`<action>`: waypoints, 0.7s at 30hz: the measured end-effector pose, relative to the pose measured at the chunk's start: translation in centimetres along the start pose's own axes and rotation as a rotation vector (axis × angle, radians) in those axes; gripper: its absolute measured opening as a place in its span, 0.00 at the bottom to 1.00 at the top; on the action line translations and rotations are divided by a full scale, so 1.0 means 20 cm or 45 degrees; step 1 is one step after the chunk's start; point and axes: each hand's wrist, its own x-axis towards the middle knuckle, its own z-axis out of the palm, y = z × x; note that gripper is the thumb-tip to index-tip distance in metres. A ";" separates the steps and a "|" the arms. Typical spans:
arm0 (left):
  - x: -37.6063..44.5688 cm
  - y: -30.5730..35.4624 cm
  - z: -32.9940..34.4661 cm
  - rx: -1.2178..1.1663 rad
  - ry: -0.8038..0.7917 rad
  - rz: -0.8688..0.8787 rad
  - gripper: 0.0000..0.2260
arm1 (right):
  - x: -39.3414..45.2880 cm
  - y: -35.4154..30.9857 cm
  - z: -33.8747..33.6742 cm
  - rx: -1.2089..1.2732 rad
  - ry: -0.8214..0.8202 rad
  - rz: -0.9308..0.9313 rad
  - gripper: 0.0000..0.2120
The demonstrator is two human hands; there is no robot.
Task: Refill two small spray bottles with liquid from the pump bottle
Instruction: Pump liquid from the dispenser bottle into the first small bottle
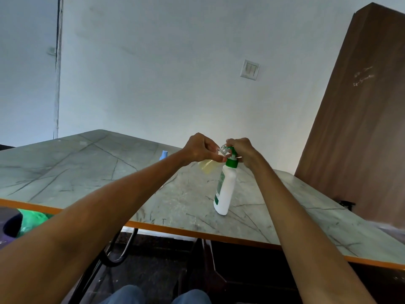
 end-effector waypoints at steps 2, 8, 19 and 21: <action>0.00 -0.01 -0.01 0.017 0.018 -0.008 0.17 | 0.02 -0.04 -0.01 -0.150 -0.161 0.099 0.07; -0.01 0.02 -0.04 0.093 -0.012 0.022 0.17 | 0.04 -0.10 0.01 -0.387 -0.321 0.222 0.07; 0.01 0.06 0.01 0.245 -0.014 -0.005 0.17 | 0.03 -0.02 -0.03 -0.361 -0.364 0.366 0.10; 0.01 0.05 0.01 0.255 -0.024 -0.018 0.17 | 0.03 -0.01 -0.02 -0.393 -0.366 0.371 0.13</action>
